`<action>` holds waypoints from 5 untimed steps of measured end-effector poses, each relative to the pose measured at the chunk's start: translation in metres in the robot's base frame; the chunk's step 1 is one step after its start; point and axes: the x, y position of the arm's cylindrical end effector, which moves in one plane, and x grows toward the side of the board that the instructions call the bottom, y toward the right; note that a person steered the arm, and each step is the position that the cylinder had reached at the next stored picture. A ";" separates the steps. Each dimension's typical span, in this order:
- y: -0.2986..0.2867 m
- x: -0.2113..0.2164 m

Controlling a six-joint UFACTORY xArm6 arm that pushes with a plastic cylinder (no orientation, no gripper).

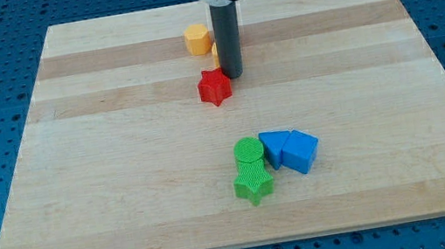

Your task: Slide the red star close to the heart

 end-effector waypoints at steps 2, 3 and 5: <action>0.024 0.010; 0.034 0.016; 0.039 0.066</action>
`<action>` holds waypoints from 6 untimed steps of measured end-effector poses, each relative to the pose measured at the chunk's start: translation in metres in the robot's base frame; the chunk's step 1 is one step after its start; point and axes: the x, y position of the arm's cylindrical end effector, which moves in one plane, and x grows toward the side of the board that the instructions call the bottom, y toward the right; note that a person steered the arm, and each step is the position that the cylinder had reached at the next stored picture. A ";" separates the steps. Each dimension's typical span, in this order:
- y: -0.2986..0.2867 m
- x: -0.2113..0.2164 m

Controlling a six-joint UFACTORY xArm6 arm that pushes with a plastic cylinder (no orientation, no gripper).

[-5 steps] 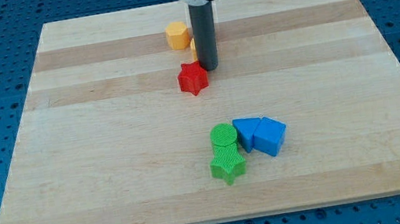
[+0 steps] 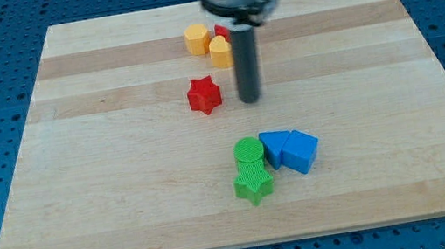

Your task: Slide the red star close to the heart

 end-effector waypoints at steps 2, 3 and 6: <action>-0.156 -0.022; -0.162 -0.028; -0.111 -0.066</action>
